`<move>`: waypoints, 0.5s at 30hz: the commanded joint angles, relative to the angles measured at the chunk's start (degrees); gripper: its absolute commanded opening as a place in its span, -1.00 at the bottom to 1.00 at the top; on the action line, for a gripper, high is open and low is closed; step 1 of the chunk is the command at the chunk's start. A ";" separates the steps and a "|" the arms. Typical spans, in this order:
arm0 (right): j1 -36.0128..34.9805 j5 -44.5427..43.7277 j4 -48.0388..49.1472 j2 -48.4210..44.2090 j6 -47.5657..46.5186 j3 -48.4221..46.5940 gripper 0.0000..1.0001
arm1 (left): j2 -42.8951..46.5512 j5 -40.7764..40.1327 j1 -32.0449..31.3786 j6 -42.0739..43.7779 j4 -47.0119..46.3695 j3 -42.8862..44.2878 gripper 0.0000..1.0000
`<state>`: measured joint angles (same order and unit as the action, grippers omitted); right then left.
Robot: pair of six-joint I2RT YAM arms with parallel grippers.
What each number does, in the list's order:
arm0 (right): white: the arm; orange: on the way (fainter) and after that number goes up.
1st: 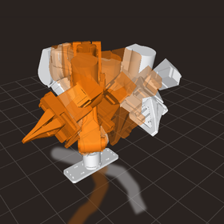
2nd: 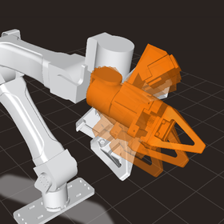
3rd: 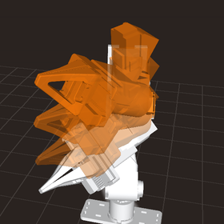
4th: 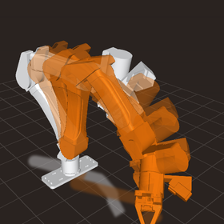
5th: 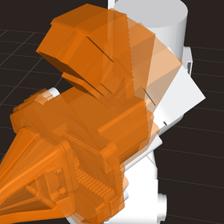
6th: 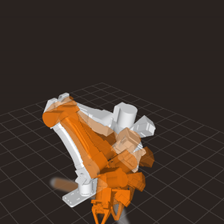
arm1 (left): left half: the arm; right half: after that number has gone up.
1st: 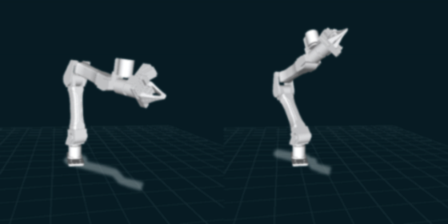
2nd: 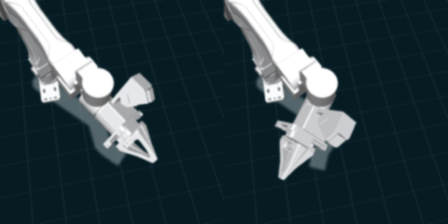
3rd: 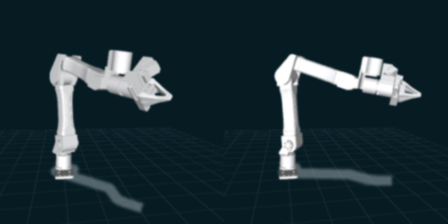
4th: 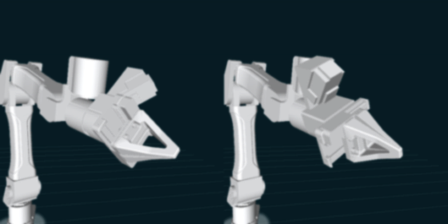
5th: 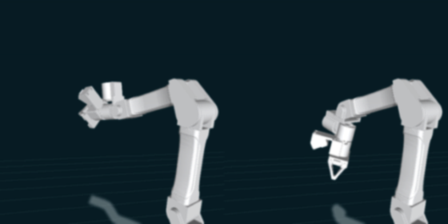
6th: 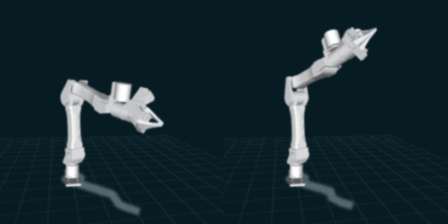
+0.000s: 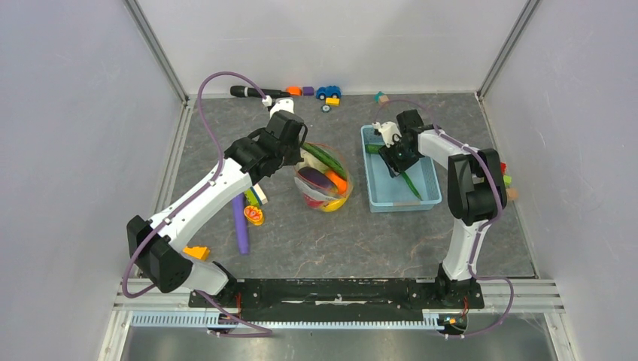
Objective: Place the food in the zip-top bag and seal the zipper
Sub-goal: Pick up the fake vegetable from the bin.
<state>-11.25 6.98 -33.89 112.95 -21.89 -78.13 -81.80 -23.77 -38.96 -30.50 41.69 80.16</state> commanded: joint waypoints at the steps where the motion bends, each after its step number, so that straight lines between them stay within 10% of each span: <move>1: 0.30 -0.48 1.43 -0.68 0.75 2.61 -0.09 | 1.82 -0.21 0.20 -1.91 -0.75 0.10 -0.91; 8: 0.28 2.45 1.98 -3.07 1.12 3.16 -0.87 | 1.85 0.76 0.20 -1.81 -0.65 -0.18 -0.91; 15: 0.26 6.13 3.96 -9.04 -1.12 6.23 -1.00 | 1.81 1.61 0.20 -1.59 -0.21 0.13 -0.90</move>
<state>-11.09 10.35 -31.86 109.51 -21.34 -73.58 -81.80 -23.09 -38.96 -30.57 41.80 80.16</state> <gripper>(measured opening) 0.058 0.047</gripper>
